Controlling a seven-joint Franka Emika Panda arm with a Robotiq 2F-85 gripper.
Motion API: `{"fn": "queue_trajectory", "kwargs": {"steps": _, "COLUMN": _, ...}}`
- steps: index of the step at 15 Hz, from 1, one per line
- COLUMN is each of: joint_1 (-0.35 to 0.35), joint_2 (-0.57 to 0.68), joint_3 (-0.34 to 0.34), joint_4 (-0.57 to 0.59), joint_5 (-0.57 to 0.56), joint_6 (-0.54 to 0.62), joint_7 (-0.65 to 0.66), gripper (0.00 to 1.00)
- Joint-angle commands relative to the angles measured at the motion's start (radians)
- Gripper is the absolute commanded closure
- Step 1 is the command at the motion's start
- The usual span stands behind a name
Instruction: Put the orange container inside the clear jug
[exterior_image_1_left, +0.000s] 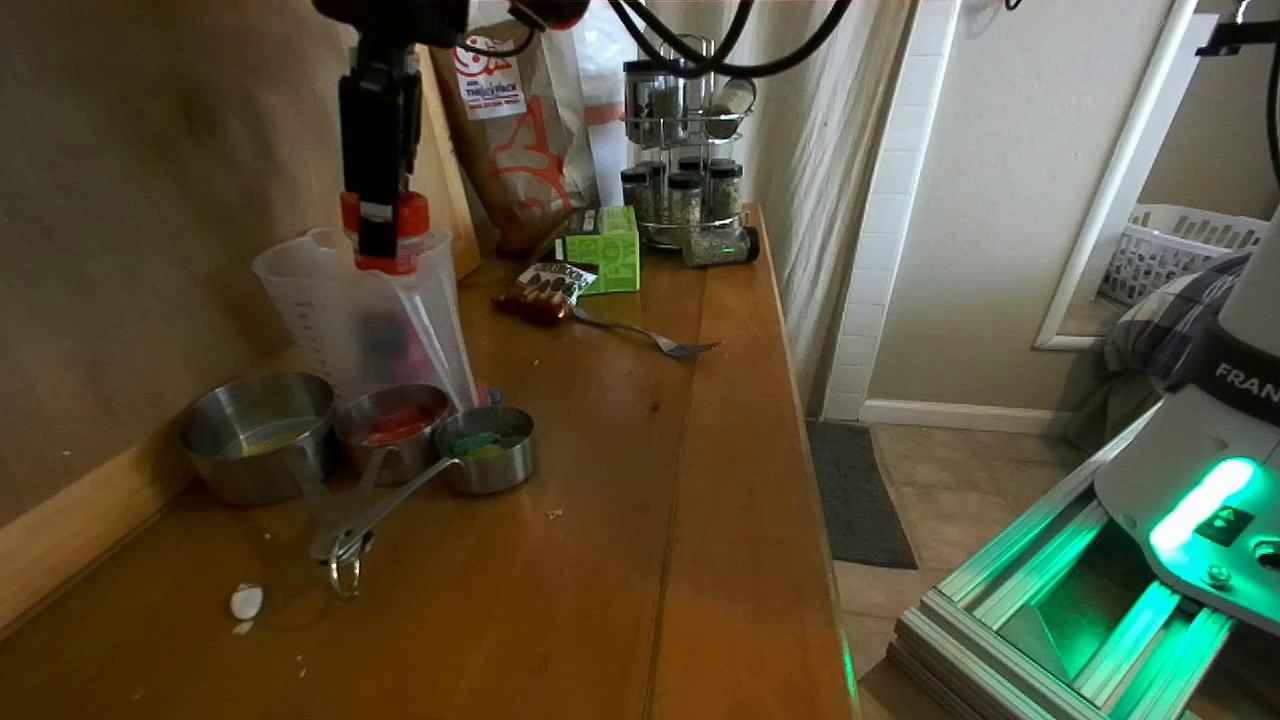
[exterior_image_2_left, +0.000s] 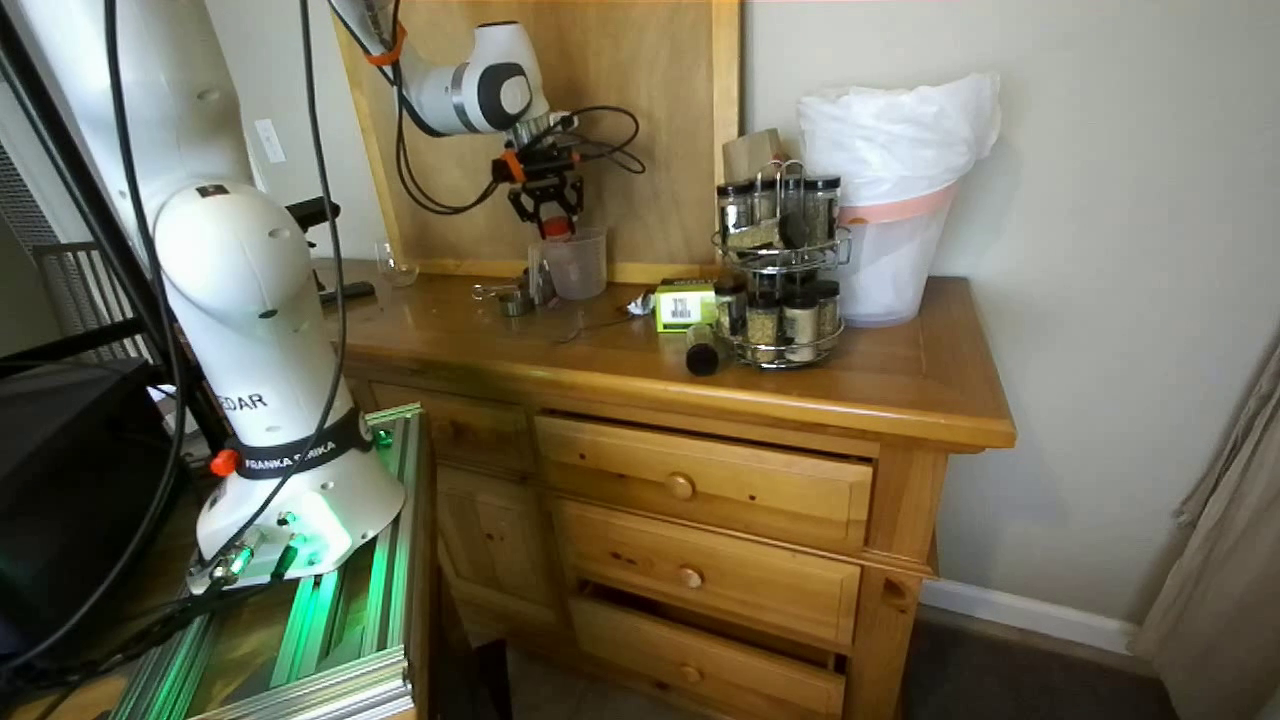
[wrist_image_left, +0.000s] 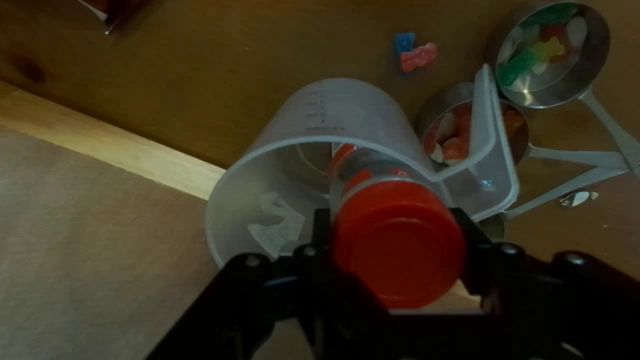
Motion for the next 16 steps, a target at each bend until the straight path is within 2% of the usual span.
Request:
{"fn": "queue_trajectory", "kwargs": {"steps": 1, "joint_1": -0.026, "joint_2": 0.055, "joint_3": 0.027, "joint_4": 0.027, "joint_5": -0.034, "joint_6": 0.019, "joint_7": 0.019, "gripper": 0.67}}
{"fn": "queue_trajectory", "kwargs": {"steps": 10, "joint_1": -0.065, "joint_2": 0.02, "joint_3": -0.03, "joint_4": 0.034, "joint_5": -0.336, "joint_6": -0.039, "joint_7": 0.252, "gripper": 0.67}}
{"fn": "queue_trajectory", "kwargs": {"steps": 11, "joint_1": -0.072, "joint_2": 0.022, "joint_3": -0.028, "joint_4": 0.035, "joint_5": -0.323, "joint_6": -0.04, "joint_7": 0.249, "gripper": 0.67}}
{"fn": "queue_trajectory", "kwargs": {"steps": 13, "joint_1": -0.089, "joint_2": 0.03, "joint_3": -0.004, "joint_4": 0.029, "joint_5": -0.188, "joint_6": -0.02, "joint_7": 0.157, "gripper": 0.67}}
{"fn": "queue_trajectory", "kwargs": {"steps": 14, "joint_1": -0.084, "joint_2": 0.034, "joint_3": -0.014, "joint_4": 0.025, "joint_5": -0.258, "joint_6": -0.012, "joint_7": 0.202, "gripper": 0.42}}
{"fn": "queue_trajectory", "kwargs": {"steps": 16, "joint_1": -0.085, "joint_2": 0.035, "joint_3": -0.009, "joint_4": 0.026, "joint_5": -0.222, "joint_6": -0.012, "joint_7": 0.184, "gripper": 0.42}}
